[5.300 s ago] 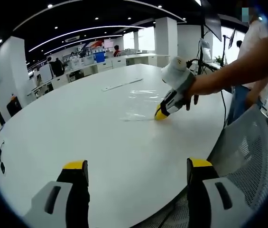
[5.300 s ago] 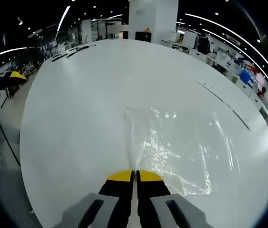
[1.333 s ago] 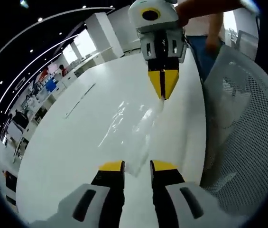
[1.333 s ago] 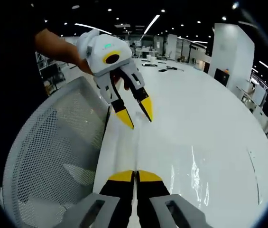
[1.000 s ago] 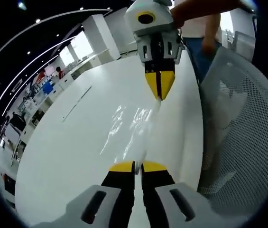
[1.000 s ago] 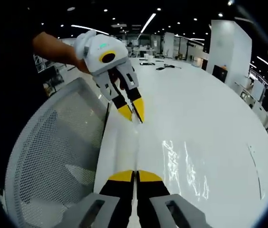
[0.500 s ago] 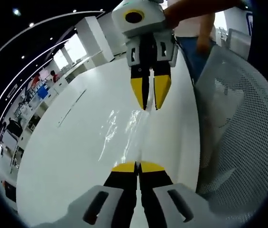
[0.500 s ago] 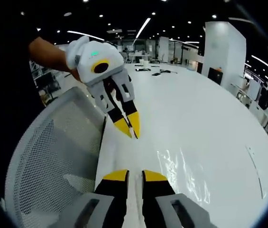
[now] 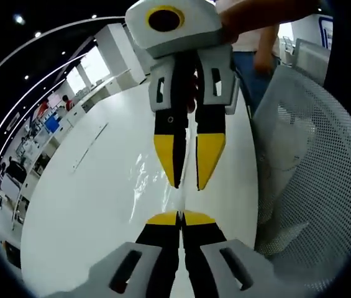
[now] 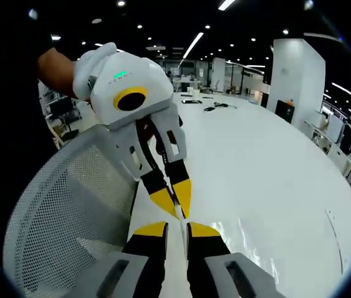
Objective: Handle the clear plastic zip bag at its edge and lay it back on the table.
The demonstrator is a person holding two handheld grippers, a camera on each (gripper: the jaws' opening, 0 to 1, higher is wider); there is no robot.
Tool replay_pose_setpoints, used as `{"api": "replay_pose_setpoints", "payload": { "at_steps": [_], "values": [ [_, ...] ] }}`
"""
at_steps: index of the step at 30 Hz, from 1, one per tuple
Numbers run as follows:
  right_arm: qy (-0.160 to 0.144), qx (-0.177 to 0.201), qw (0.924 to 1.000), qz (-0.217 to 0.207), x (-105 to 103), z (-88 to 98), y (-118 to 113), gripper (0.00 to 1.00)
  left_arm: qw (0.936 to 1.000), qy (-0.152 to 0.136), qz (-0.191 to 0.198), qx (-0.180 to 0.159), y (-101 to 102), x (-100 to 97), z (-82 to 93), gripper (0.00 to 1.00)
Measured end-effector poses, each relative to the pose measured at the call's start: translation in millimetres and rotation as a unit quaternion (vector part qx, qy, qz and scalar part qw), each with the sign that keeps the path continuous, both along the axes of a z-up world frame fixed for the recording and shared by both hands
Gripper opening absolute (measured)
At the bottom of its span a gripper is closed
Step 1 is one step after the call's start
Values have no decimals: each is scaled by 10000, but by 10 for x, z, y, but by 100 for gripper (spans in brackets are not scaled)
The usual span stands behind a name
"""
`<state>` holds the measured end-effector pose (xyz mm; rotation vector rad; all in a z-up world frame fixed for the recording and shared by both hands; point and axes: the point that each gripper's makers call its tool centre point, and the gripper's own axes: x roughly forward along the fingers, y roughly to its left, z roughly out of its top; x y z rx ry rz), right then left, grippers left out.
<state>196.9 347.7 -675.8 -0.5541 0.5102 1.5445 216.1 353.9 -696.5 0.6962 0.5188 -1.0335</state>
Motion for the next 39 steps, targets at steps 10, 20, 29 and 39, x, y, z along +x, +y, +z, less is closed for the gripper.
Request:
{"api": "replay_pose_setpoints", "payload": {
  "at_steps": [10,20,29,39],
  "values": [
    [-76,9,9999,117,-44,-18,108,3,9999,11,-106,-2,-68,-42,31,0],
    [-132,-242,9996,83,-31,-106,89,0,9999,86,-80,-70,-60,-77,45,2],
    [-90,-399,9991,102,-67,-166,104,0,9996,112,-242,93,-31,-125,-6,0],
    [-54,-379,9992,80,-76,-182,88,0,9996,114,-242,106,-49,-135,-11,0]
  ]
}}
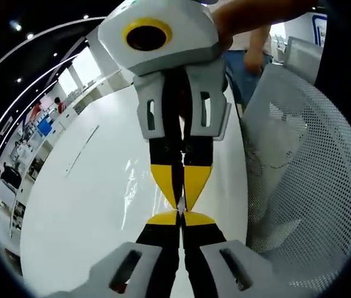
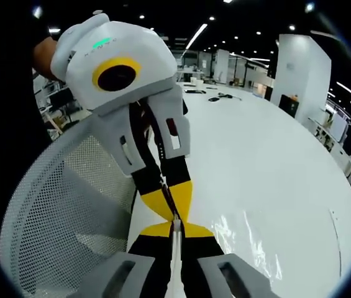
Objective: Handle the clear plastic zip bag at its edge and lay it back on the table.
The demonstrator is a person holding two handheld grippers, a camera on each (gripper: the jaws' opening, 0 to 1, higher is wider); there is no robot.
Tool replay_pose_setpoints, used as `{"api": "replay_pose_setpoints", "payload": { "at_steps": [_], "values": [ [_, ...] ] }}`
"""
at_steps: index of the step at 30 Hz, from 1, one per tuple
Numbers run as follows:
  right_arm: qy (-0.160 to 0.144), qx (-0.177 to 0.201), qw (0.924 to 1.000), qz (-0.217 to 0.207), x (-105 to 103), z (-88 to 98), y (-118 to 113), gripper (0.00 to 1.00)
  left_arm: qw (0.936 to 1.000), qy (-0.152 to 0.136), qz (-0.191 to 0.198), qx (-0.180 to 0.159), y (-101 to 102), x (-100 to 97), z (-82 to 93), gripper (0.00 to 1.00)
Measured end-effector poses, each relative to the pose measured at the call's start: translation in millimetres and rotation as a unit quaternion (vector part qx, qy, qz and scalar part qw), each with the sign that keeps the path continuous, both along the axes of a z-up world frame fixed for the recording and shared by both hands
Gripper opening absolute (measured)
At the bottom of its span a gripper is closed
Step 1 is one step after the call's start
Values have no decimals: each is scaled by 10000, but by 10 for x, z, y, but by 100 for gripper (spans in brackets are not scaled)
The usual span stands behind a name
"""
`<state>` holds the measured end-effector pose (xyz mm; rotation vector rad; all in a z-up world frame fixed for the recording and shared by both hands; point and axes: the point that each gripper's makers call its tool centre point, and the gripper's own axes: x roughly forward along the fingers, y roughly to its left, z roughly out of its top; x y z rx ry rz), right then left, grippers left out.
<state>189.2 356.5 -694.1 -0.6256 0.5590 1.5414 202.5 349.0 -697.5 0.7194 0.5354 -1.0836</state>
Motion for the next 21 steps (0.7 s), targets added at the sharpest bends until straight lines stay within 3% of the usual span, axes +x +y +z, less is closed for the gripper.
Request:
{"api": "replay_pose_setpoints", "payload": {
  "at_steps": [21],
  "values": [
    [88,-159,9993,-317,55,-30,-69,0,9996,113,101,-237,-24,39,28,0]
  ]
}}
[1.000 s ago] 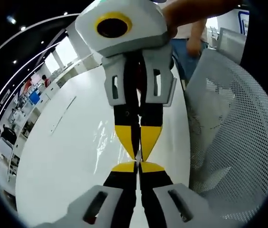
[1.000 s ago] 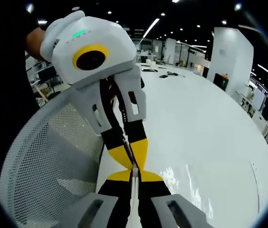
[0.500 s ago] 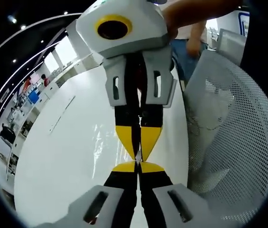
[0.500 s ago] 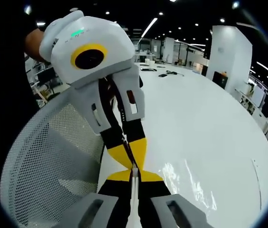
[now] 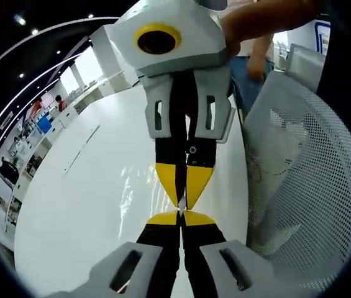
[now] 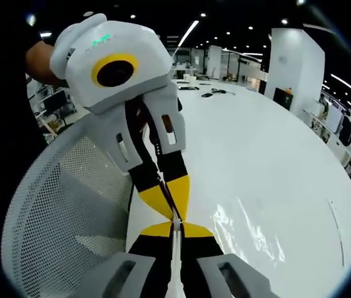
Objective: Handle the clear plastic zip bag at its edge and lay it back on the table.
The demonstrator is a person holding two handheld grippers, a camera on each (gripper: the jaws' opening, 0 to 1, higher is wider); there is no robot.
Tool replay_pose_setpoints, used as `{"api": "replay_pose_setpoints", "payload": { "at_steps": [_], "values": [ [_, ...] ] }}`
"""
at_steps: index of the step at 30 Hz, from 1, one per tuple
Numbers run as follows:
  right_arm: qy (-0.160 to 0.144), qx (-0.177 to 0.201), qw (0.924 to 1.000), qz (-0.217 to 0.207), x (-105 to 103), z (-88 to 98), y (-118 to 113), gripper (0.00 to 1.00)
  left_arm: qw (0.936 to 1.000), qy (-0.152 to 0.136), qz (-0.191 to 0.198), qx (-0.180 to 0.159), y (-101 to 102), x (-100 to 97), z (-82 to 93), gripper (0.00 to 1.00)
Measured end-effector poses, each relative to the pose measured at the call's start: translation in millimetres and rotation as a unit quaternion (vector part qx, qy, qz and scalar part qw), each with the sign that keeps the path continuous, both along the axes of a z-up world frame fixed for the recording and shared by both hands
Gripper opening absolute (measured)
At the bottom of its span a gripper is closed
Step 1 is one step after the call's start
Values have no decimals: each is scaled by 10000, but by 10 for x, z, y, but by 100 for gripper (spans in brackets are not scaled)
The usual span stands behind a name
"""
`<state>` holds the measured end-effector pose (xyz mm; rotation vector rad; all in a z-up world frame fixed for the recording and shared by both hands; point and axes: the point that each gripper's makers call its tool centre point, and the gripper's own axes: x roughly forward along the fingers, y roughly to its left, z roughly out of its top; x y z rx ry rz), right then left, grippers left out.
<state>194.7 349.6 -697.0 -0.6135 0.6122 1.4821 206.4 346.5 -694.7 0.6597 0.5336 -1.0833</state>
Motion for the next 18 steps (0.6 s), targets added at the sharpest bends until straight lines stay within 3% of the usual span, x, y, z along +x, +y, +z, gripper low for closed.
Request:
{"api": "replay_pose_setpoints", "payload": {
  "at_steps": [3,18],
  "values": [
    [31,5,10000,-52,3,-5,-12,0,9998,87,80,-159,2,1,12,0],
    [-84,-188,9998,-64,64,-67,-81,0,9998,66,90,-173,21,25,14,0]
  ]
}}
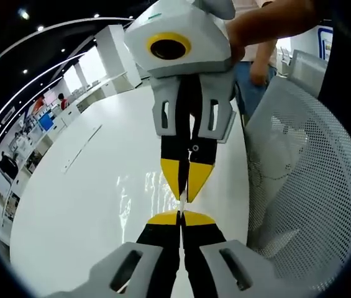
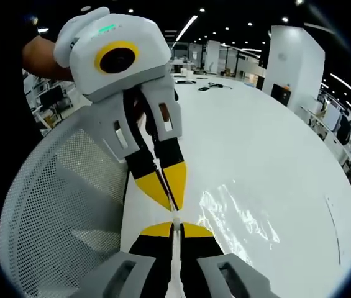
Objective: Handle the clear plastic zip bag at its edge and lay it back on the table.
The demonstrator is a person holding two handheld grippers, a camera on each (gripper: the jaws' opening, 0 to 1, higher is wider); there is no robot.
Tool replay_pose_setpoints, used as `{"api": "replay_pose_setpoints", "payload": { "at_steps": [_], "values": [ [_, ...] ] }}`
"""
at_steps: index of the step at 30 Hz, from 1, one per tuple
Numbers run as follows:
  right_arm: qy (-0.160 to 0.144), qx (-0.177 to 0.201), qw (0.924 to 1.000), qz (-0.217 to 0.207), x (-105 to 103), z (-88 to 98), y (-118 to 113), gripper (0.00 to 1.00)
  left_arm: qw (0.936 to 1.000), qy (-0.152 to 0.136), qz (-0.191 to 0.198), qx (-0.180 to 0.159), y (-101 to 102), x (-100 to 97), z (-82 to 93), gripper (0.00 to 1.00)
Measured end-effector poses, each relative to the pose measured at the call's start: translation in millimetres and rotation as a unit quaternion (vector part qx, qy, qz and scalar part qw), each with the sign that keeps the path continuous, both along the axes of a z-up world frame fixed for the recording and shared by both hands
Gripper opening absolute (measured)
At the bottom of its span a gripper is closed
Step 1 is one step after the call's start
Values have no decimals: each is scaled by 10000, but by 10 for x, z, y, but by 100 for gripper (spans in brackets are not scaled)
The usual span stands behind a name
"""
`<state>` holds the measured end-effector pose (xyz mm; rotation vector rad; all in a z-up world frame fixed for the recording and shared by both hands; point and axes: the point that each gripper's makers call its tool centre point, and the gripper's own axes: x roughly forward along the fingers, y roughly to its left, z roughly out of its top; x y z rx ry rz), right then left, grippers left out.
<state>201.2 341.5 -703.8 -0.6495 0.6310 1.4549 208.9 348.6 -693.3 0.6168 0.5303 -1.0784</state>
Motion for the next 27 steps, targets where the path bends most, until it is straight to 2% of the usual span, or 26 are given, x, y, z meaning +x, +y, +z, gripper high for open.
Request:
{"api": "replay_pose_setpoints", "payload": {
  "at_steps": [5,10,21,27],
  "values": [
    [39,-25,10000,-66,-14,2,-10,0,10000,1,7,-34,2,5,4,0],
    [-52,-74,9999,-71,3,-7,-9,0,10000,5,37,-49,3,5,6,0],
    [-136,-312,9993,-162,69,-92,-164,0,9999,14,112,-85,42,25,12,0],
    [-142,-316,9992,-185,74,-87,-183,0,9999,14,115,-92,39,24,14,0]
  ]
}}
